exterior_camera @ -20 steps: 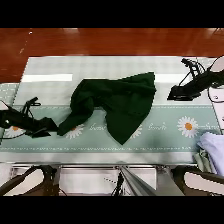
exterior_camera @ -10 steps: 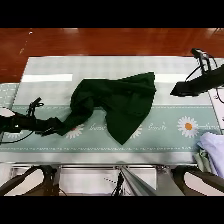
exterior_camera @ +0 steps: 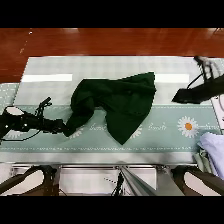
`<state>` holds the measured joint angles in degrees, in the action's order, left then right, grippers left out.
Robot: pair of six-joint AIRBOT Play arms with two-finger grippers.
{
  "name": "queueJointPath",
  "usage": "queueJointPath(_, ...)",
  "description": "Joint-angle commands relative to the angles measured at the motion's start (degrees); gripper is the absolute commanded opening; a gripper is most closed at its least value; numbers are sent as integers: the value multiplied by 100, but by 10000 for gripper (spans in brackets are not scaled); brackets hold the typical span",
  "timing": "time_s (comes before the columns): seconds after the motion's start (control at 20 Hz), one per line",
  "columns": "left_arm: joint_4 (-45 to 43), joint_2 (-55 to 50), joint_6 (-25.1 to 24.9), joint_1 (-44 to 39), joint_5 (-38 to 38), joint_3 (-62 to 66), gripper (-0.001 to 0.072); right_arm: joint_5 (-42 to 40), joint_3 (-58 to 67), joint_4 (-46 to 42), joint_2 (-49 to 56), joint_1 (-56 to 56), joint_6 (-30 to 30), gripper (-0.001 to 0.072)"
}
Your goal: Fold the shirts.
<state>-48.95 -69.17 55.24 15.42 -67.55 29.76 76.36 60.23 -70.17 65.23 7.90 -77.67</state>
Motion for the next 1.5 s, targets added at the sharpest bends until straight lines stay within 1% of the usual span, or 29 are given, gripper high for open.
queueJointPath(0.0, 55, -11, -83, 181, -107, 0, 20, -728, -1062, 1145, -15, -17, -94, 501)
queueJointPath(0.1, 101, -9, -83, 299, -107, 13, 21, -1453, -1550, 1508, -15, -227, -160, 501)
queueJointPath(0.25, 264, -9, -87, 350, -105, 13, 21, -2321, -1891, 1563, 22, -614, -407, 500)
queueJointPath(0.3, 413, -9, -214, 350, -107, 13, 21, -2518, -1917, 1561, 114, -758, -463, 500)
queueJointPath(0.35, 614, -9, -348, 350, -109, 13, 21, -2658, -1917, 1567, 249, -887, -531, 500)
queueJointPath(0.5, 1001, -9, -385, 350, -129, 13, 20, -3056, -1917, 1569, 782, -1307, -817, 499)
queueJointPath(0.65, 1021, -9, -385, 350, -269, 15, 21, -3289, -1917, 1637, 1217, -1641, -1012, 497)
queueJointPath(0.75, 1023, -9, -385, 350, -278, 15, 20, -3582, -1917, 1893, 1373, -1845, -1025, 495)
queueJointPath(0.8, 1025, -9, -435, 350, -271, 42, 21, -3775, -1915, 2039, 1401, -1915, -1023, 457)
queueJointPath(0.85, 1049, -9, -612, 350, -284, 122, 21, -3943, -1895, 2159, 1392, -1919, -1021, 270)
queueJointPath(0.9, 1049, -9, -638, 350, -356, 286, 21, -3941, -1788, 2212, 1362, -1884, -1021, 46)
queueJointPath(0.95, 1078, 2, -638, 354, -501, 520, 21, -3882, -1624, 2194, 1272, -1829, -933, 42)
queueJointPath(1.05, 1469, 114, -640, 361, -911, 1228, 21, -3626, -1110, 2164, 822, -1646, -479, 42)
queueJointPath(1.1, 1799, 229, -638, 361, -1064, 1652, 20, -3475, -807, 2164, 514, -1541, -304, 42)
queueJointPath(1.2, 2758, 586, -678, 363, -1084, 2651, 20, -3261, -96, 2164, -245, -1303, -83, 41)
queueJointPath(1.3, 3884, 933, -861, 407, -944, 3738, 20, -3373, 605, 2153, -1069, -1060, 33, 41)
queueJointPath(1.35, 4363, 1110, -933, 450, -706, 4288, 20, -3484, 922, 2105, -1436, -935, 39, 41)
queueJointPath(1.45, 4750, 1443, -962, 527, 28, 5257, 21, -3709, 1528, 1808, -2105, -697, 24, 41)
